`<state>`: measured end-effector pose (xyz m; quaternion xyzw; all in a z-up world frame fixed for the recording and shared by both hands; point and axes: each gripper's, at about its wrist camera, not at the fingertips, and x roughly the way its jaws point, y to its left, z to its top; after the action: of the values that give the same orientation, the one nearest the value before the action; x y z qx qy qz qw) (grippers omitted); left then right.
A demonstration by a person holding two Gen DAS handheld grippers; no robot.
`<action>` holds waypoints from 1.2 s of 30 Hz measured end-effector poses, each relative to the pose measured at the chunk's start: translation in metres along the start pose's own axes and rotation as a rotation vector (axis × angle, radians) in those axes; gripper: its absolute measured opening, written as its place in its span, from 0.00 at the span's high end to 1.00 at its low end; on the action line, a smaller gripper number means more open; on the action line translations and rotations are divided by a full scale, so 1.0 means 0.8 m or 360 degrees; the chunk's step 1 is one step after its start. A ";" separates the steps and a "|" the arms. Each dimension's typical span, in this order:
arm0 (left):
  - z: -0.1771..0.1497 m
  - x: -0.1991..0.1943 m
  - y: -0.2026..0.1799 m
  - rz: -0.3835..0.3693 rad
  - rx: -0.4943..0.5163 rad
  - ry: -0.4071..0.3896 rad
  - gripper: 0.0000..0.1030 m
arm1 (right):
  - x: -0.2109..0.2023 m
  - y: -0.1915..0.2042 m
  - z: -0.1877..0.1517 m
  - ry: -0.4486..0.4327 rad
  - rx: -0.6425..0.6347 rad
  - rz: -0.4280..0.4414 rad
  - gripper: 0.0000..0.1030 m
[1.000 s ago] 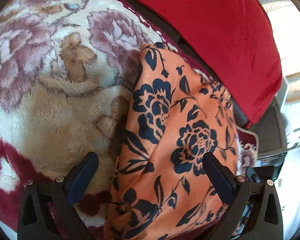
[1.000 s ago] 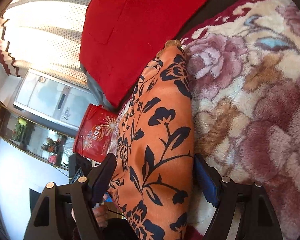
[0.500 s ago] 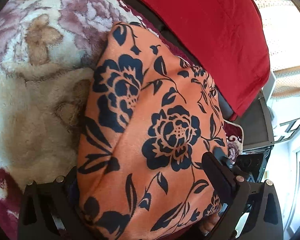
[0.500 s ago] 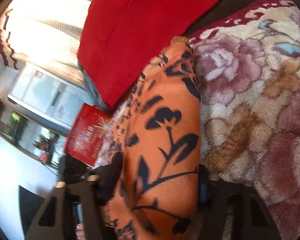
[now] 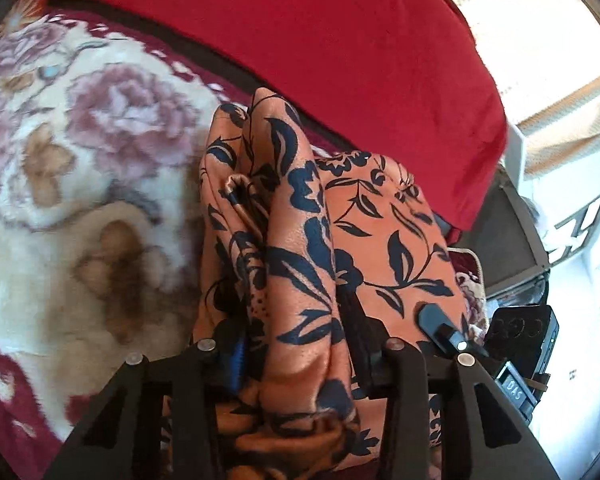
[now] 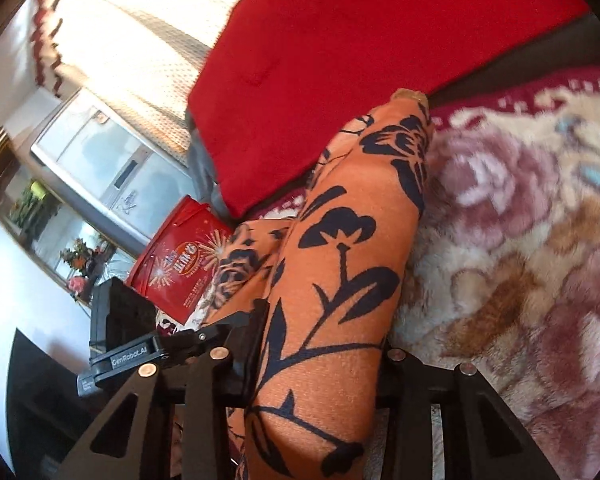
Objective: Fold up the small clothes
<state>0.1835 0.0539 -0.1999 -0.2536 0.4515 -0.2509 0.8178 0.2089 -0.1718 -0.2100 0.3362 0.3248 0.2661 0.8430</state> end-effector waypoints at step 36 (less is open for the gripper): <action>-0.054 0.070 -0.111 0.0503 0.0503 0.0095 0.16 | -0.109 -0.164 0.025 -0.0075 0.0620 -0.0059 0.36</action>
<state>0.1559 -0.0558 -0.1972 -0.0409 0.4648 -0.1945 0.8628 0.1973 -0.3207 -0.2633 0.4932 0.3563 0.1747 0.7741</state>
